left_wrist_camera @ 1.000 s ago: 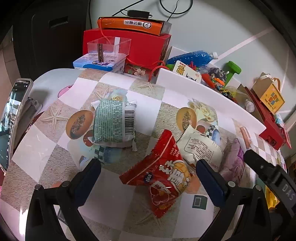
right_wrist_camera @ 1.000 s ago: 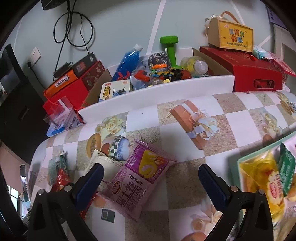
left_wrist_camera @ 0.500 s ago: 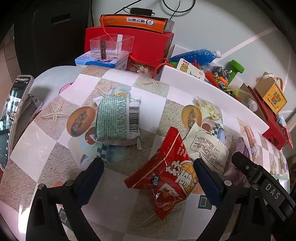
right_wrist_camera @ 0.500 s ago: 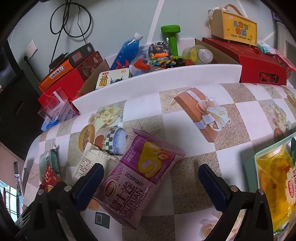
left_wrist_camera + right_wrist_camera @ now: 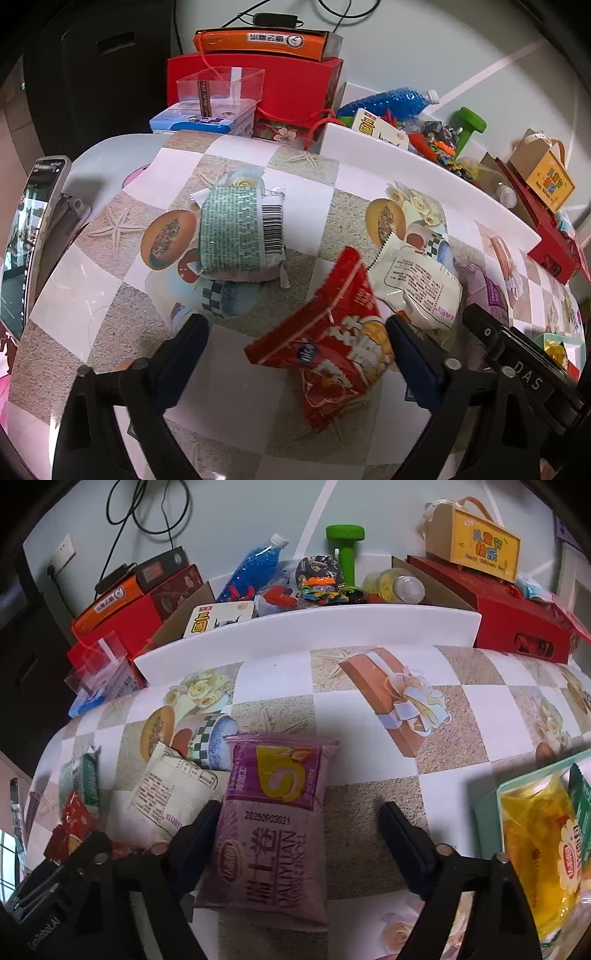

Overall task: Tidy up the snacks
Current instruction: 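Grasp the red chip bag with the left tool while the right tool grasps the purple roll bag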

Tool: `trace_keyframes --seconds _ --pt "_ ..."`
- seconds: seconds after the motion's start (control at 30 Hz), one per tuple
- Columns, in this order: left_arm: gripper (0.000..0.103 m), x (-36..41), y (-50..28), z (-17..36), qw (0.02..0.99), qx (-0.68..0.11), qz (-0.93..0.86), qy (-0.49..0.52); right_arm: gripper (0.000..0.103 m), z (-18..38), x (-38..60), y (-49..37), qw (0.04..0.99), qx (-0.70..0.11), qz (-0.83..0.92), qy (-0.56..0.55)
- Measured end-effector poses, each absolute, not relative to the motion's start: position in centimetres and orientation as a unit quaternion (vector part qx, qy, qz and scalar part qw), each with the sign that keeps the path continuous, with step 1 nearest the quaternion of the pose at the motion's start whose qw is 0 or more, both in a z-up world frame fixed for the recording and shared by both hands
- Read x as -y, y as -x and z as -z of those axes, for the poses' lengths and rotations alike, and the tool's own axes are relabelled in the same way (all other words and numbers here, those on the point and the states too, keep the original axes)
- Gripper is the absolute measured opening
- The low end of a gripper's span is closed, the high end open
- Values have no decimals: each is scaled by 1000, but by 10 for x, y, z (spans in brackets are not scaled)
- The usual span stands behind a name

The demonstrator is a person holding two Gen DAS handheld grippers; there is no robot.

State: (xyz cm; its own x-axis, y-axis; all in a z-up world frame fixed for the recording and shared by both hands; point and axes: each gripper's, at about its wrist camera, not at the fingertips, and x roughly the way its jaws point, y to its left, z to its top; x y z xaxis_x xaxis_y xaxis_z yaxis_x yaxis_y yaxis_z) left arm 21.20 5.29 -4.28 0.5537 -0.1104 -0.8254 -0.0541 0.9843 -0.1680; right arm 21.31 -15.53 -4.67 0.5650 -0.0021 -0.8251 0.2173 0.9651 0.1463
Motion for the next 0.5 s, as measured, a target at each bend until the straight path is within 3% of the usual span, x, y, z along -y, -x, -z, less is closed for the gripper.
trace_keyframes --seconds 0.17,0.27,0.5 --pt "74 -45 -213 46 874 -477 37 86 71 46 154 -213 879 -461 66 -102" --pt "57 -41 -213 46 874 -475 52 88 57 45 154 -212 880 -460 69 -95" --pt "56 -40 -213 45 876 -472 57 85 48 44 155 -211 882 -457 66 -97"
